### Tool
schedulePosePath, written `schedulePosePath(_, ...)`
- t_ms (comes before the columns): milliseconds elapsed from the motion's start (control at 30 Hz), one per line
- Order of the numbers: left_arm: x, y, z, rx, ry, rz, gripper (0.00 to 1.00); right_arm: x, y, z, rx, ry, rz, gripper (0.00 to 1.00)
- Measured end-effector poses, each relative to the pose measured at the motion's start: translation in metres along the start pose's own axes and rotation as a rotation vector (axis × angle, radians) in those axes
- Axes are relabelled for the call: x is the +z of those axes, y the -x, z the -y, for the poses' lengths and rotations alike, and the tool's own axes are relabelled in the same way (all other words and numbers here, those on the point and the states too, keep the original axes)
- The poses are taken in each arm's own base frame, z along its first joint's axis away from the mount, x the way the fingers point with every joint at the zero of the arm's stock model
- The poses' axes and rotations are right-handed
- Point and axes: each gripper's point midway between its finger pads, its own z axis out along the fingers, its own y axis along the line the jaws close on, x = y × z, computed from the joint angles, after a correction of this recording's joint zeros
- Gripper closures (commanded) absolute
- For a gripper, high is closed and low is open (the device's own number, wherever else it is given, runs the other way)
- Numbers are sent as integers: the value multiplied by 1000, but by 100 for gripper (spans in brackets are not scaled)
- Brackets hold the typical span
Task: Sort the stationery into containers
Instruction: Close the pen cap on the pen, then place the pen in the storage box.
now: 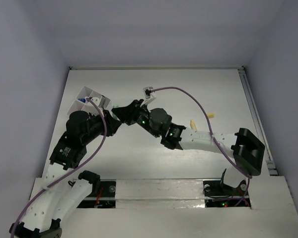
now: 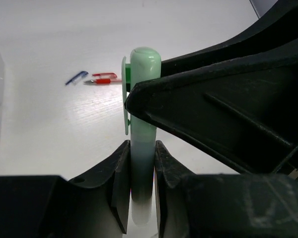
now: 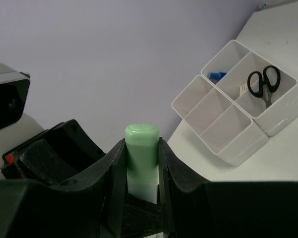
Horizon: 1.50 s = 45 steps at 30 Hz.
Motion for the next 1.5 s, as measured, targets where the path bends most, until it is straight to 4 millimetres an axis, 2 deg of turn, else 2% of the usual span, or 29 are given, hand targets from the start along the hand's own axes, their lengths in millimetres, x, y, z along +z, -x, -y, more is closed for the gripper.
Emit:
schedulePosePath(133, -4, -12, 13, -12, -67, -53, 100, -15, -2, -1, 9, -8, 1, 100)
schedulePosePath(533, -14, 6, 52, -7, -295, 76, 100, -45, 28, -26, -21, 41, -10, 100)
schedulePosePath(900, -8, 10, 54, -9, -316, 111, 100, -44, 35, -23, -46, 63, -31, 100)
schedulePosePath(933, -7, 11, 53, -9, -312, 114, 98, -43, 36, -23, -48, 67, -32, 100)
schedulePosePath(967, -7, 11, 52, -10, -307, 116, 91, -41, 36, -23, -49, 71, -36, 100)
schedulePosePath(1000, -7, 11, 51, -11, -299, 119, 82, -40, 35, -22, -50, 73, -39, 100)
schedulePosePath(1033, -6, 11, 49, -12, -289, 122, 67, -37, 36, -21, -50, 76, -41, 100)
schedulePosePath(1133, -4, 25, 34, -3, -206, 189, 46, -29, 23, -14, -50, 78, -95, 100)
schedulePosePath(1167, -4, 27, 26, 0, -169, 202, 42, -25, 24, -11, -48, 75, -99, 100)
schedulePosePath(1233, -7, 30, 16, 6, -115, 225, 27, -17, 25, -2, -46, 67, -107, 100)
schedulePosePath(1300, -11, 31, 10, 13, -77, 241, 22, -7, 23, 9, -45, 57, -122, 100)
schedulePosePath(1367, -18, 36, 6, 15, -48, 273, 13, 3, 15, 19, -43, 48, -153, 100)
schedulePosePath(1400, -25, 40, 6, 18, -37, 295, 2, 9, 9, 24, -41, 41, -171, 100)
schedulePosePath(1500, -44, 49, 4, 22, -1, 353, 1, 26, -11, 41, -36, 20, -222, 100)
